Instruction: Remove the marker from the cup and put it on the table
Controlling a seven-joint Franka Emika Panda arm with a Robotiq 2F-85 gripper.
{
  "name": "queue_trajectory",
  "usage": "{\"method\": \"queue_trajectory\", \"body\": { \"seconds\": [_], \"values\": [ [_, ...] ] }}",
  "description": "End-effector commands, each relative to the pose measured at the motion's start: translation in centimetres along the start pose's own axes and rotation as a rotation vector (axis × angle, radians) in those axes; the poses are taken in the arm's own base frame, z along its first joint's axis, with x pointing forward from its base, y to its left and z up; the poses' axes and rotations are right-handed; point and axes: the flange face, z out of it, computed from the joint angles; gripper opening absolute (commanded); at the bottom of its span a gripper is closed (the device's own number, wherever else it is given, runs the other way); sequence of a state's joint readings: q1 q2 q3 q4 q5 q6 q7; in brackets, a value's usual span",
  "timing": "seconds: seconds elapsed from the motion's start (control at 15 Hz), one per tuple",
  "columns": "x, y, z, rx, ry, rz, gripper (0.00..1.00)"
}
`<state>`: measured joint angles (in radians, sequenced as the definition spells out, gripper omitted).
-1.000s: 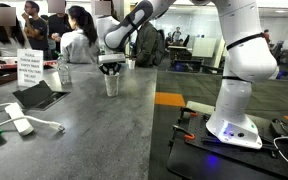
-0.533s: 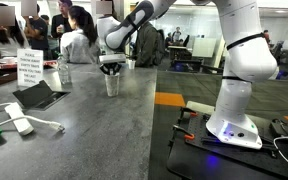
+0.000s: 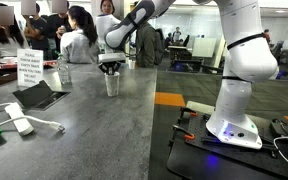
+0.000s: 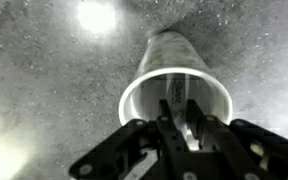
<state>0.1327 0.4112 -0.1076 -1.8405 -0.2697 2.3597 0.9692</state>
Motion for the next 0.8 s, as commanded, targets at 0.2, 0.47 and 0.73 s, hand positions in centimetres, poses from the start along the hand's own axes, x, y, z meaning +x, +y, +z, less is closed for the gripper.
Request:
{"method": "queue_trajectory", "body": {
  "seconds": [0.2, 0.47, 0.73],
  "values": [
    [-0.6, 1.3, -3.3, -0.015, 0.066, -0.039, 0.06],
    [0.2, 2.3, -6.2, 0.015, 0.059, -0.021, 0.06],
    [0.9, 3.2, -9.5, 0.034, 0.088, 0.002, 0.06]
  ]
}}
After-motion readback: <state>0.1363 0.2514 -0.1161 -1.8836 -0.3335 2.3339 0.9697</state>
